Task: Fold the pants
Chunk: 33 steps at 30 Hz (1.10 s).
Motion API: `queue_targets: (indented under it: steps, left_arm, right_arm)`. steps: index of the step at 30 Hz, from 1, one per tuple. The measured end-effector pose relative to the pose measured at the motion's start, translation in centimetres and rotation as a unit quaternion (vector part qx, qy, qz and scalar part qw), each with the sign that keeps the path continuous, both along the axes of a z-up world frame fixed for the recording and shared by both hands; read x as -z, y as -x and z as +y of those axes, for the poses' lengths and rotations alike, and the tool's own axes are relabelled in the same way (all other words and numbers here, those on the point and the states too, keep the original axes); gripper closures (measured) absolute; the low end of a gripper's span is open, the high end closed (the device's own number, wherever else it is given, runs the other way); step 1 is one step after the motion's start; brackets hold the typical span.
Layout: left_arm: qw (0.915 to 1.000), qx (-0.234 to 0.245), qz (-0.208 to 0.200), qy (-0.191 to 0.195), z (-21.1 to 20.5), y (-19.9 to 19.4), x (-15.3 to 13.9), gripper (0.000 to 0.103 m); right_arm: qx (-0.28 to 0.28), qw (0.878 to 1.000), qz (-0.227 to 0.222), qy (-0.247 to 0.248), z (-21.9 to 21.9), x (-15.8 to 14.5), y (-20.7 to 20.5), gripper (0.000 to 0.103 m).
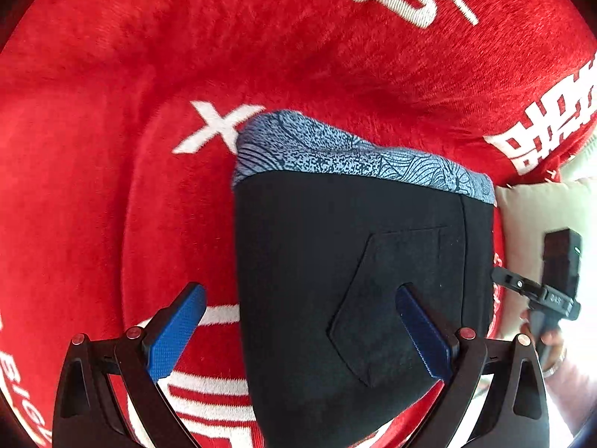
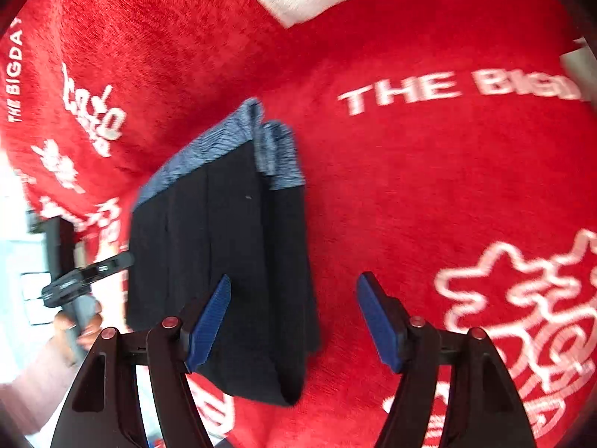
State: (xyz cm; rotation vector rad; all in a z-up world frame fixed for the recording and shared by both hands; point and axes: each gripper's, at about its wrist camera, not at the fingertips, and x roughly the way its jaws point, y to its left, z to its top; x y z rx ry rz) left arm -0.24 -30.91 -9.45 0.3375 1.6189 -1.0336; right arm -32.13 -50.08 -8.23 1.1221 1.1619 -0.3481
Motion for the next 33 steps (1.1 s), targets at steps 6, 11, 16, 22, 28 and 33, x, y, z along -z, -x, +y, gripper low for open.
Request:
queue_targets:
  steps: [6, 11, 16, 22, 28, 33]
  left_arm:
    - [0.9985, 0.048, 0.026, -0.002, -0.9, -0.1, 1.7, 0.001]
    - [0.9975, 0.051, 0.047, 0.011, -2.0, 0.5, 2.6, 0.001]
    - [0.9971, 0.059, 0.044, 0.018, -2.9, 1.3, 2.9, 0.001]
    - [0.9977, 0.059, 0.03, 0.017, -3.8, 2.0, 2.9, 0.001]
    - [0.9985, 0.047, 0.026, 0.012, -3.8, 2.5, 3.0, 0.001]
    - [0.9986, 0.047, 0.025, 0.007, -3.6, 2.4, 3.2, 0.001]
  right_arm:
    - [-0.027, 0.995, -0.049, -0.079, -1.7, 3.3, -0.8, 0.03]
    - [-0.049, 0.991, -0.072, -0.098, -2.4, 3.9, -1.8, 0.03]
    - [-0.059, 0.987, -0.09, -0.117, -2.4, 4.3, -2.7, 0.03]
    - [-0.042, 0.986, -0.089, -0.135, -2.4, 4.9, -2.7, 0.03]
    - [-0.029, 0.992, -0.058, -0.108, -1.7, 3.5, -2.8, 0.03]
    - [-0.028, 0.987, -0.074, -0.137, -1.8, 4.7, -2.5, 0.029]
